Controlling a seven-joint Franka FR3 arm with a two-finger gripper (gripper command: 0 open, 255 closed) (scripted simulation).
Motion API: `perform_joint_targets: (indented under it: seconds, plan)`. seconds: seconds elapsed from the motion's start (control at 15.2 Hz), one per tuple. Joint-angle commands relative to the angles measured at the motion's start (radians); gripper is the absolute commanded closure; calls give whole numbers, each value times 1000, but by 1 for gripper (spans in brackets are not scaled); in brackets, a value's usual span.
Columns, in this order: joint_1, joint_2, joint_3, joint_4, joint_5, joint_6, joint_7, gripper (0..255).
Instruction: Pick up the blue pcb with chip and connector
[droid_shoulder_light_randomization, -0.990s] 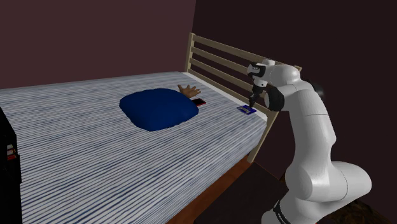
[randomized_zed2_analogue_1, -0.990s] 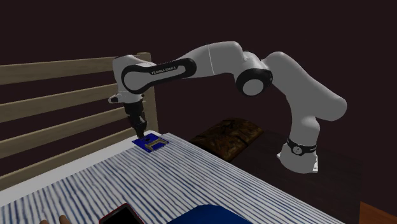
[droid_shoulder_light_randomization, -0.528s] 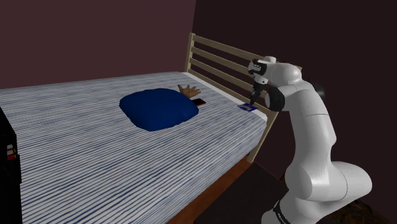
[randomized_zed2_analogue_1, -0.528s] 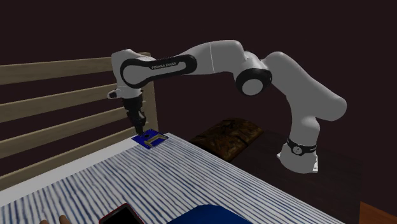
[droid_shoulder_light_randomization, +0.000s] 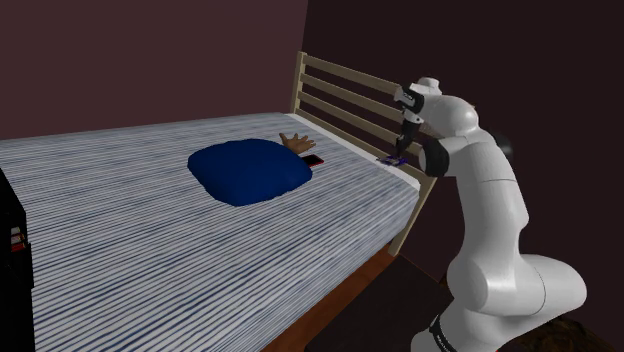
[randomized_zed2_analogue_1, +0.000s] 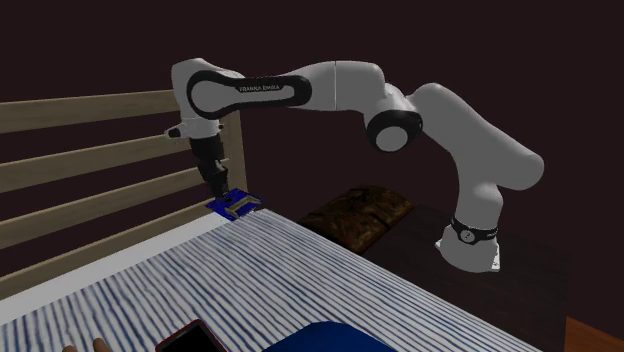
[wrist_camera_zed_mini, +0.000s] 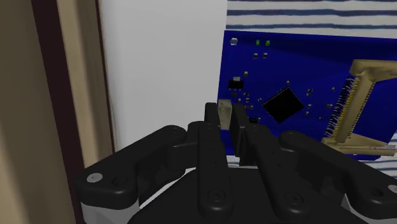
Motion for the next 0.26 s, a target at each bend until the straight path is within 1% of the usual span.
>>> perform_joint_targets:
  seconds: [0.0, 0.07, 0.2]
  plan:
    - [-13, 10, 3, 49, 0, -36, 7, 255]
    - [-24, 24, 6, 91, 2, -61, 13, 255]
    - [-26, 25, 7, 96, 2, -64, 14, 255]
